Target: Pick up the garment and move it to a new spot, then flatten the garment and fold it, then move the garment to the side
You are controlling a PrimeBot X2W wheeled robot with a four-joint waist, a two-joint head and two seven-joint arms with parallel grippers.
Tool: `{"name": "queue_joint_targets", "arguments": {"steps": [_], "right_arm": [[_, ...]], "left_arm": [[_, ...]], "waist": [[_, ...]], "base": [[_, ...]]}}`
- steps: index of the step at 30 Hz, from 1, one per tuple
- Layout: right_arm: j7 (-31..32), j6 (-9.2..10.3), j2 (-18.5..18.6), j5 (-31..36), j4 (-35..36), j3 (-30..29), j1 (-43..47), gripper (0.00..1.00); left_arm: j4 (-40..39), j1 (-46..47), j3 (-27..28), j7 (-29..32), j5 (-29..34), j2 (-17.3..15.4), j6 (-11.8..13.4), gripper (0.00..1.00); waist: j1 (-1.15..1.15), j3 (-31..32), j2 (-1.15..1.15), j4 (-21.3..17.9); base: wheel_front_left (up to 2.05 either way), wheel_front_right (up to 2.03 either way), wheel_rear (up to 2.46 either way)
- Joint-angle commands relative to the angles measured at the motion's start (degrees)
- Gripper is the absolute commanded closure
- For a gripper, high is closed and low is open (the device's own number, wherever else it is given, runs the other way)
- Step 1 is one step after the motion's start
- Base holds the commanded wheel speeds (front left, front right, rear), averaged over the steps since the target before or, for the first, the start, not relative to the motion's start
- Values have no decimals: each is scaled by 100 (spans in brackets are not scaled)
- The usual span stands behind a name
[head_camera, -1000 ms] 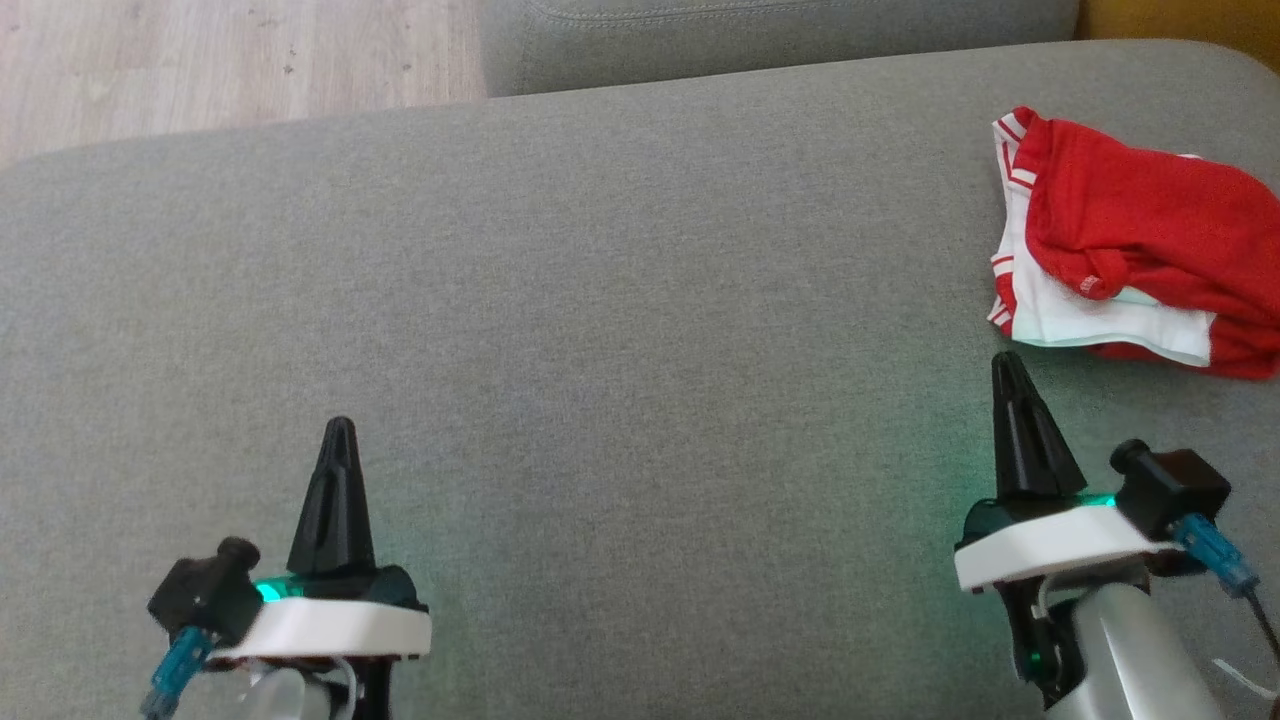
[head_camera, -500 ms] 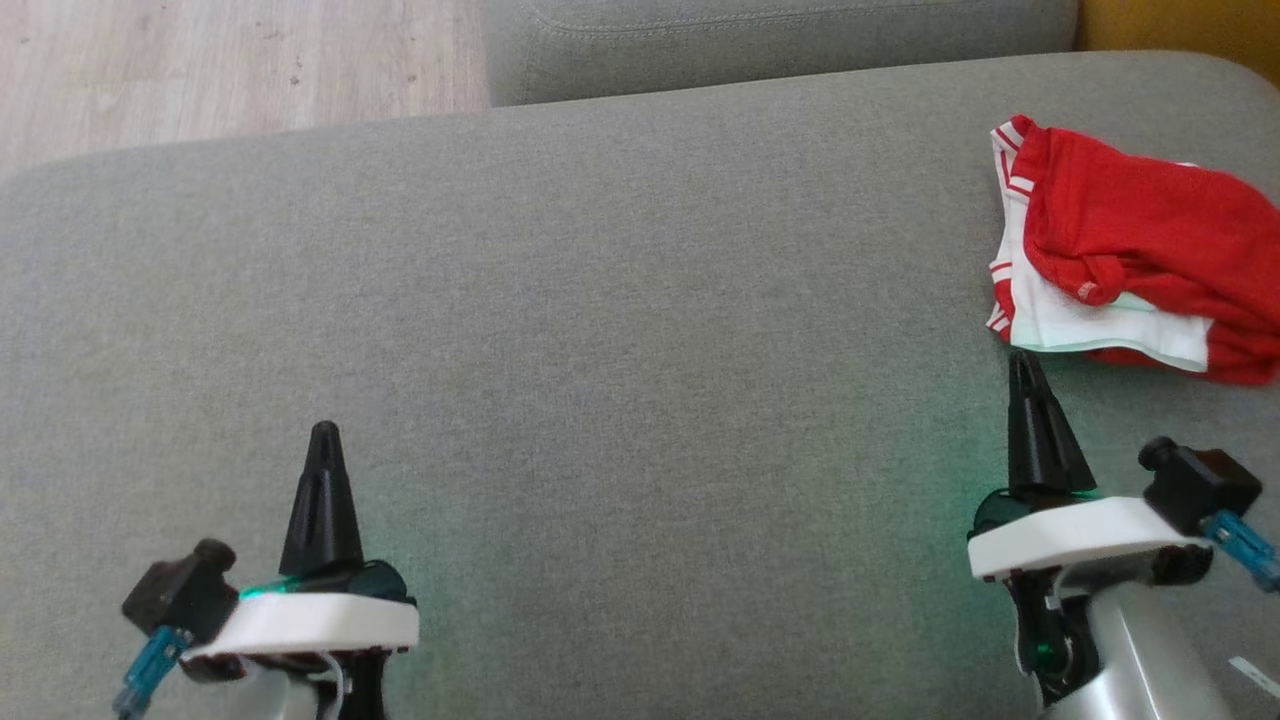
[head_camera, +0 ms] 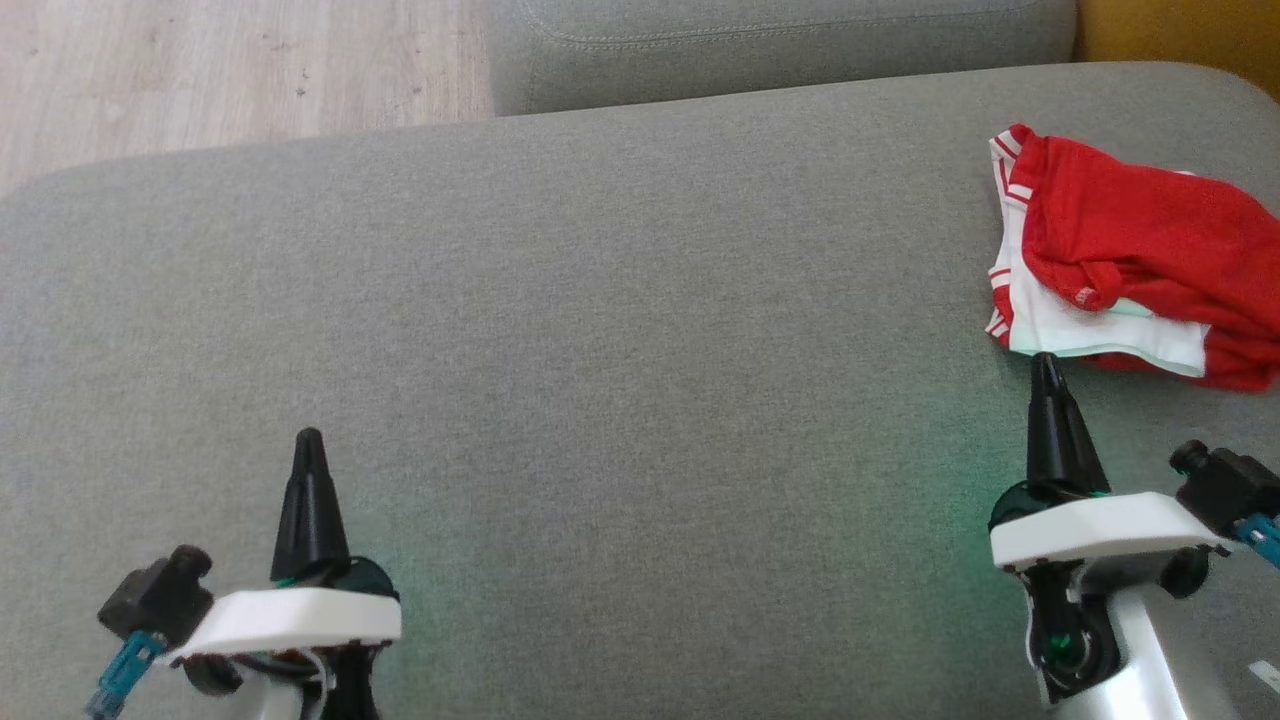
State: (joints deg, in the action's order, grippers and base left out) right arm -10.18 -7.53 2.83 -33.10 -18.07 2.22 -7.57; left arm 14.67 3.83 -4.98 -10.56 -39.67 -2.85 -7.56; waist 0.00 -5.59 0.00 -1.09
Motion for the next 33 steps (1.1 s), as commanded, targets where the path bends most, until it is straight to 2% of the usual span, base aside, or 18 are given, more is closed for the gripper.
{"name": "queue_joint_targets", "arguments": {"steps": [1, 33], "right_arm": [[44, 1, 105, -229, 222, -13, -144, 100], [529, 2, 146, -2309, 293, -210, -35, 100]], "left_arm": [[-155, 211, 149, 64, -190, -77, 2, 100], [-131, 210, 410, 567, -2041, -116, 4, 100]], "waist": [[0, 13, 0, 3], [0, 198, 0, 40]], "base": [[0, 0, 0], [0, 0, 0]]}}
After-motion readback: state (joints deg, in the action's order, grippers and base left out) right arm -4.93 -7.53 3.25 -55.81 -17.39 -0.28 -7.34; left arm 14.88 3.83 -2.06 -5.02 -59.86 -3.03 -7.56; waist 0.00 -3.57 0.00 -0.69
